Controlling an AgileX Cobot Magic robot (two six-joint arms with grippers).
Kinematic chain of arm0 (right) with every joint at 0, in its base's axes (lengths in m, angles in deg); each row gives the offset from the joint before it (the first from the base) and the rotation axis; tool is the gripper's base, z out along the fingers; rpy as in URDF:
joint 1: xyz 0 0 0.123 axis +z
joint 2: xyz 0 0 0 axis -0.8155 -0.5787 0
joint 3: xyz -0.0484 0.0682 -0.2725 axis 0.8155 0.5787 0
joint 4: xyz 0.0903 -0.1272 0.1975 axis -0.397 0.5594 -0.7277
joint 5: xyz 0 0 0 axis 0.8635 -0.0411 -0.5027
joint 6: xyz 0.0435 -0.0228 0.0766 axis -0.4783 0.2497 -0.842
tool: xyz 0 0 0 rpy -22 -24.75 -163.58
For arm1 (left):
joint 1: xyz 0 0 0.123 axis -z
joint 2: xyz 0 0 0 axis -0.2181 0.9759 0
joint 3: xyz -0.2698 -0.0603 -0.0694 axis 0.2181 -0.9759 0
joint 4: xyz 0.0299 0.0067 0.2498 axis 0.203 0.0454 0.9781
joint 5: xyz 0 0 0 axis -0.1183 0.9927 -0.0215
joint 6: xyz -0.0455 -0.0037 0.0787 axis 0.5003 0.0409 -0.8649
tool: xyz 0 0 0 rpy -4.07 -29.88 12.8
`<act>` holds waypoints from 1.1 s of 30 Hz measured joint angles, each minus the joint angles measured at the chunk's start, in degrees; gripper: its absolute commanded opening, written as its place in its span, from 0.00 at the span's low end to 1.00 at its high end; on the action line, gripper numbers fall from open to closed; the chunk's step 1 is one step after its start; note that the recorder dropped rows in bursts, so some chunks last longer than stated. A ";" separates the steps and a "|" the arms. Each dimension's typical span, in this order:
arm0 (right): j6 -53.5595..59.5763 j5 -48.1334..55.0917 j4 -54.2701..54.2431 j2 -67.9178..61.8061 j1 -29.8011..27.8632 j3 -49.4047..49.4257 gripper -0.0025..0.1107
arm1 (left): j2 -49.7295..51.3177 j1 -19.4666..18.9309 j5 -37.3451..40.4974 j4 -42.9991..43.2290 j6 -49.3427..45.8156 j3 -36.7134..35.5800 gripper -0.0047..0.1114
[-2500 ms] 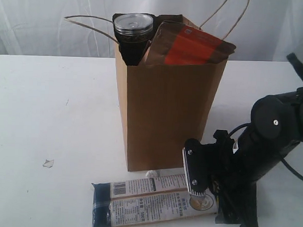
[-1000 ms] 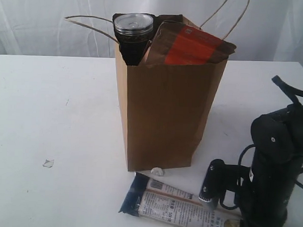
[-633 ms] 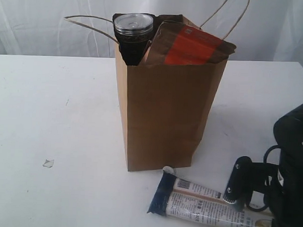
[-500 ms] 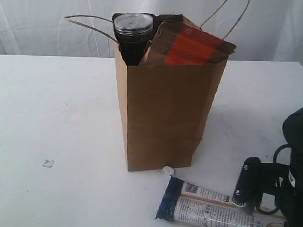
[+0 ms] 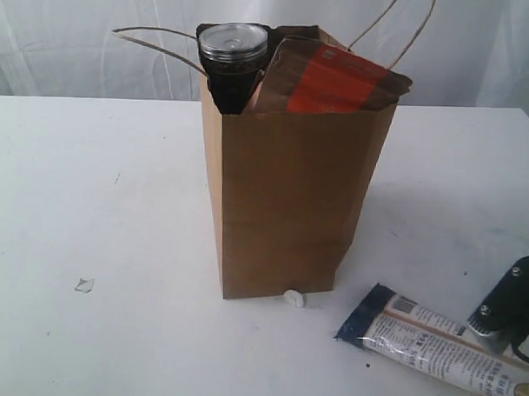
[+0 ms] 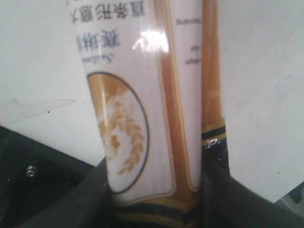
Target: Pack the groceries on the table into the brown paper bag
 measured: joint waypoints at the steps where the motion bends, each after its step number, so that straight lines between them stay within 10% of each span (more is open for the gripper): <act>1: -0.33 0.00 0.00 0.50 -0.60 0.54 0.02 | 0.00 0.00 0.00 0.00 0.00 0.00 0.04; 22: -12.99 -25.90 -14.27 -21.35 -14.29 1.16 0.04 | 0.00 0.00 0.00 0.00 0.00 0.00 0.04; 33: -9.66 -26.75 -17.38 -22.07 -14.41 0.81 0.62 | 0.00 0.00 0.00 0.00 0.00 0.00 0.04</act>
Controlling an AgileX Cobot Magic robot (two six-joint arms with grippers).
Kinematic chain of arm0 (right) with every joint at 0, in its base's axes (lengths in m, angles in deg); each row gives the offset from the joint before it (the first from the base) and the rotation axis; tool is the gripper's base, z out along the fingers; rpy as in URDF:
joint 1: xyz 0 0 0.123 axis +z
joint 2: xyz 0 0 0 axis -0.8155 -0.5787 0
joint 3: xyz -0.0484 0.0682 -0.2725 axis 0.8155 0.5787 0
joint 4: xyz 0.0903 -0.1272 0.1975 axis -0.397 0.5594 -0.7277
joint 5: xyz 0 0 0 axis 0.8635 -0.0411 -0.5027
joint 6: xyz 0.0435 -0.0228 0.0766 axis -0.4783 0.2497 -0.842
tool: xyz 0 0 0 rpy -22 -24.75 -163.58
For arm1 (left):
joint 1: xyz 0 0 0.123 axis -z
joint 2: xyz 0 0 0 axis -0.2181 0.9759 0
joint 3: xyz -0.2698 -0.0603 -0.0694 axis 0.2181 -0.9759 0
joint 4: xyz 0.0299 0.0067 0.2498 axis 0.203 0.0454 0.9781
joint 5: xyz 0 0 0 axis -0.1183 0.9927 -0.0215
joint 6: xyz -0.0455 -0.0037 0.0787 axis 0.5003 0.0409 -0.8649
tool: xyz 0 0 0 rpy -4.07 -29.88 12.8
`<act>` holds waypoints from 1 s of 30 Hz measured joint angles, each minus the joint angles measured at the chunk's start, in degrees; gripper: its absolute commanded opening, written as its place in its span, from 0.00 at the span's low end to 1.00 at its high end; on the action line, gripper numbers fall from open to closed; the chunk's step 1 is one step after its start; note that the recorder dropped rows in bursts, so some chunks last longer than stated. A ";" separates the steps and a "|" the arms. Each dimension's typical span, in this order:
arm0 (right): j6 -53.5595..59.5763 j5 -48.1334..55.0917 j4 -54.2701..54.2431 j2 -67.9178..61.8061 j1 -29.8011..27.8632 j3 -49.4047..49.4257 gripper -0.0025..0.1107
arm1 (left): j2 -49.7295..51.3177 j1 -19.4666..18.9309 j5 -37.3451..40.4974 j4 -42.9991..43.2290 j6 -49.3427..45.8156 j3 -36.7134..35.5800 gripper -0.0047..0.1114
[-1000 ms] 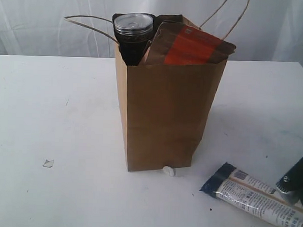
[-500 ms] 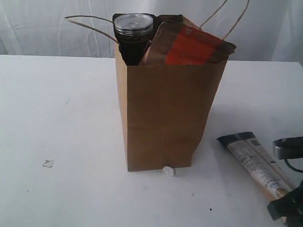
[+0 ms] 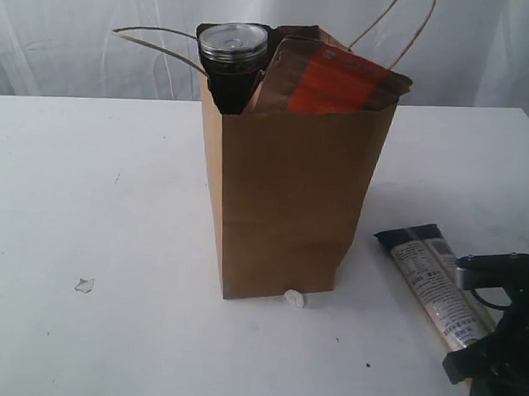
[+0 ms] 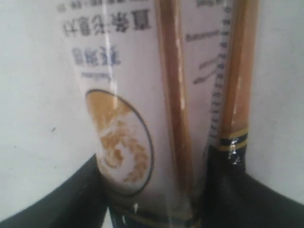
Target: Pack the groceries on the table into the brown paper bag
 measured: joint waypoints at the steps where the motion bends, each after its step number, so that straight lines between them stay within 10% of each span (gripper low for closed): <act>1: 0.75 -0.42 -0.94 0.56 0.00 0.29 0.66 | 0.00 0.00 0.00 0.00 0.00 0.00 0.04; 14: 6.65 -6.12 -3.03 10.44 0.00 -6.42 0.72 | 0.00 0.00 0.00 0.00 0.00 0.00 0.04; 30: 13.24 -6.54 -1.15 -7.20 0.76 -20.76 0.83 | 0.00 0.00 0.00 0.00 0.00 0.00 0.04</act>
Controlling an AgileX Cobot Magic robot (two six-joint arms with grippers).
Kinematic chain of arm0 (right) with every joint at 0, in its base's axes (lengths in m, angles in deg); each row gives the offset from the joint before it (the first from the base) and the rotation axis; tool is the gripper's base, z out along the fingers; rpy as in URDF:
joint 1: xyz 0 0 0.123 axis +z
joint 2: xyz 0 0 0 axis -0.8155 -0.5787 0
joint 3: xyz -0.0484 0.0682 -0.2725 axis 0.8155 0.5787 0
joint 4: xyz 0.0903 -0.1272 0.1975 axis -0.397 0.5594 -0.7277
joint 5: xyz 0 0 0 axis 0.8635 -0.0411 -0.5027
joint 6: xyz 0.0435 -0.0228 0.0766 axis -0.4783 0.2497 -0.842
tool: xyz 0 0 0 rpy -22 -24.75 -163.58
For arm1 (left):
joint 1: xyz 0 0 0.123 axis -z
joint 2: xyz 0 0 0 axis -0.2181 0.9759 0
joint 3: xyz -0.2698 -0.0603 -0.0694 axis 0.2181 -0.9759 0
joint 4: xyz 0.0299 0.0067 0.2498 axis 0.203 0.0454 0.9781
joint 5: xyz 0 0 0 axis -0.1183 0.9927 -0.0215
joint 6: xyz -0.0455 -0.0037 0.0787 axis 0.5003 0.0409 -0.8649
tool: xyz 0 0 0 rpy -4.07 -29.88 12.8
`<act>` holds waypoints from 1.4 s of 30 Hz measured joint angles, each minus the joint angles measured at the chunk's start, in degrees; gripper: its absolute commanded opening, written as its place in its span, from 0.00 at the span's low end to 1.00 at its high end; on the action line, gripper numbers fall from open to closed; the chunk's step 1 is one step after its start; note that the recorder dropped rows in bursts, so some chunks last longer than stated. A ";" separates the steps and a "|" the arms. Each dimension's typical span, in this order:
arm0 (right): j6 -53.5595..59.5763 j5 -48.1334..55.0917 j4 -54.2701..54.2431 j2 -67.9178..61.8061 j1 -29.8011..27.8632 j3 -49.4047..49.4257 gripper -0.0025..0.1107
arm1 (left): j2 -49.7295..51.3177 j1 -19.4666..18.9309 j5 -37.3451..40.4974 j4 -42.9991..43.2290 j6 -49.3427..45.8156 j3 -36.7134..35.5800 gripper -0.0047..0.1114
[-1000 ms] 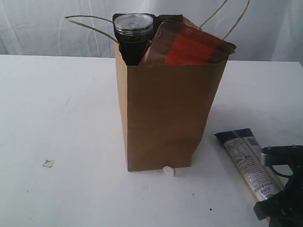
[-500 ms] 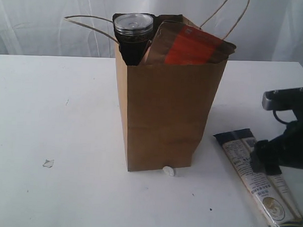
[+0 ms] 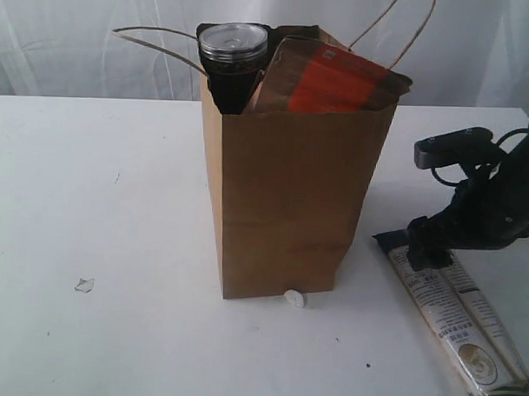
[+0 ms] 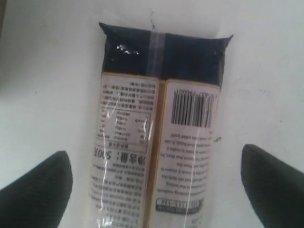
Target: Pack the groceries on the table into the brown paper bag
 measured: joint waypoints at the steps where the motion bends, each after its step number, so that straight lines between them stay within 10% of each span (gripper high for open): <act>1: 0.59 -0.54 0.00 -0.84 0.12 -0.25 0.84 | 0.00 0.00 0.00 0.00 0.00 0.00 0.04; 29: 3.06 -11.88 -1.19 -13.77 1.59 -3.14 0.85 | 0.00 0.00 0.00 0.00 0.00 0.00 0.04; 32: 2.84 -11.88 -1.60 -13.99 1.59 -3.29 0.72 | 0.00 0.00 0.00 0.00 0.00 0.00 0.04; 39: -1.31 -10.12 -1.58 -14.14 1.83 -3.46 0.05 | 0.00 0.00 0.00 0.00 0.00 0.00 0.04; 42: -3.00 -9.20 -1.10 -13.86 1.83 -3.46 0.02 | 0.00 0.00 0.00 0.00 0.00 0.00 0.04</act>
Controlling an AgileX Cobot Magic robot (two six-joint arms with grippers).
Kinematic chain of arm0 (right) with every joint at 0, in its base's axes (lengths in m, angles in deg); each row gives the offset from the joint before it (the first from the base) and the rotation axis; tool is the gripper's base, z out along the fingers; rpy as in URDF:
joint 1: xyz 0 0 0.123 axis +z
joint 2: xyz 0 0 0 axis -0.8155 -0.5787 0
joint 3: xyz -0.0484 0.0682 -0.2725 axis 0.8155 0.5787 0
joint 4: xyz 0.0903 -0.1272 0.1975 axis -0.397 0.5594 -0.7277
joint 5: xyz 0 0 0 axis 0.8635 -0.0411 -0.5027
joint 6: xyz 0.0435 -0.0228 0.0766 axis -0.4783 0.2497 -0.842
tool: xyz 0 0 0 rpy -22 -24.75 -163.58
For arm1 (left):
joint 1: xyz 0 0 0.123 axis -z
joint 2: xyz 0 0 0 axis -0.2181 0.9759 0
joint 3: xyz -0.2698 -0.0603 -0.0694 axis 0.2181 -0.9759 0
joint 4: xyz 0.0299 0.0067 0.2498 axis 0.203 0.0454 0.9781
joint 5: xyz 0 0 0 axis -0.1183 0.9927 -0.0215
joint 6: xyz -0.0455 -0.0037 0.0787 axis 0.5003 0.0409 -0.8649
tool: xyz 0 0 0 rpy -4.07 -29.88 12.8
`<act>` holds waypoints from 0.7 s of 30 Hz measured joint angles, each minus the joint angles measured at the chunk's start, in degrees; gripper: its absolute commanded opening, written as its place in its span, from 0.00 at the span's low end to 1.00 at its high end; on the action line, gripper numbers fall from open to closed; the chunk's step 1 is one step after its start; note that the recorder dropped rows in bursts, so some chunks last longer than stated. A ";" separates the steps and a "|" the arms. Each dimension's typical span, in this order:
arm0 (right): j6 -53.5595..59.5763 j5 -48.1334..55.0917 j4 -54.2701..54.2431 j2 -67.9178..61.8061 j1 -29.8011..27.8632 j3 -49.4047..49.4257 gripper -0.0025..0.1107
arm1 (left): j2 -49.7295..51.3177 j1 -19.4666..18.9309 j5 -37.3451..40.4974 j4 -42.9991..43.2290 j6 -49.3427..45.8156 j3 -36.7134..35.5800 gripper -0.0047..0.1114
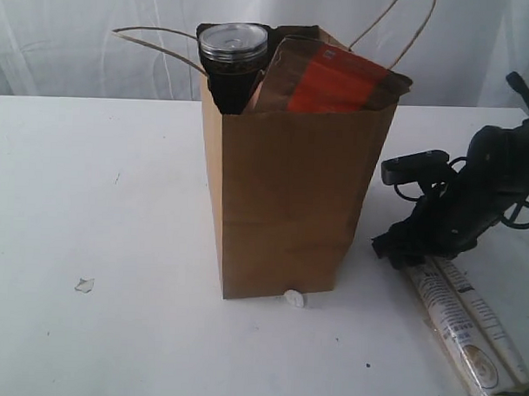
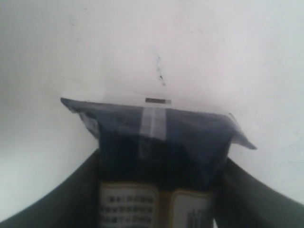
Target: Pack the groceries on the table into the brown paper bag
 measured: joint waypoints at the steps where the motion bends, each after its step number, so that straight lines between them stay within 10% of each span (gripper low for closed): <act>1: -0.27 0.45 0.19 0.26 0.00 0.00 0.02 | 0.00 0.00 0.00 0.00 0.00 0.00 0.04; 21: -2.01 9.46 0.62 27.93 0.00 0.79 0.02 | 0.00 0.00 0.00 0.00 0.00 0.00 0.04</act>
